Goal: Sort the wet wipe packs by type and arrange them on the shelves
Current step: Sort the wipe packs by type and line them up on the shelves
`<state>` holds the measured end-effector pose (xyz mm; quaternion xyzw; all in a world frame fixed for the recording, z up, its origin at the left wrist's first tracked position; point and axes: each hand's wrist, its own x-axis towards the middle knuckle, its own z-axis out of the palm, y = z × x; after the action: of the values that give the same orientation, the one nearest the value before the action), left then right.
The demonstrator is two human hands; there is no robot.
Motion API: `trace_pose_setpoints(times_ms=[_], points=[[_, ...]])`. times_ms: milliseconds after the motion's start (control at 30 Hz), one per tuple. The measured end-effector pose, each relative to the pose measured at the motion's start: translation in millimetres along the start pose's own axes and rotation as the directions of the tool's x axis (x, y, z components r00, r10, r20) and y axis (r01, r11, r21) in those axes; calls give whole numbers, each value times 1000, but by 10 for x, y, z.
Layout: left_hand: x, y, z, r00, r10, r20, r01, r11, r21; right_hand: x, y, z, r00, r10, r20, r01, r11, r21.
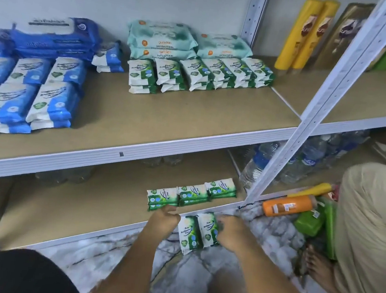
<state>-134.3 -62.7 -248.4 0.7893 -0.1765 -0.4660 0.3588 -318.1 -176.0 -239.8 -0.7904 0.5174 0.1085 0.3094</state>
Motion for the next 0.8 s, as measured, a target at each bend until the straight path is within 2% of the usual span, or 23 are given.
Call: trace_pose_setpoints(times_ms=[100, 233, 333, 433, 533, 667, 800], points=[[383, -346, 225, 995, -99, 3, 99, 994, 44, 340, 202, 285, 997, 70, 43, -73, 994, 81], [781, -657, 573, 975, -223, 12, 222, 974, 49, 700, 439, 573, 990, 139, 29, -142, 978, 150], [1026, -872, 788, 964, -266, -32, 267, 960, 83, 952, 551, 749, 981, 192, -17, -183, 956, 231], [1181, -996, 935, 967, -246, -71, 252, 962, 102, 1141, 592, 954, 968, 248, -22, -233, 934, 272], [1274, -993, 1002, 963, -235, -133, 239, 971, 22, 1256, 603, 1112, 956, 294, -8, -277, 909, 313], [1310, -943, 1057, 977, -189, -99, 187, 982, -34, 1324, 598, 1183, 933, 350, 89, -356, 852, 383], [1297, -959, 1035, 981, -184, -67, 184, 983, -5, 1312, 576, 1162, 909, 384, 161, -414, 788, 456]])
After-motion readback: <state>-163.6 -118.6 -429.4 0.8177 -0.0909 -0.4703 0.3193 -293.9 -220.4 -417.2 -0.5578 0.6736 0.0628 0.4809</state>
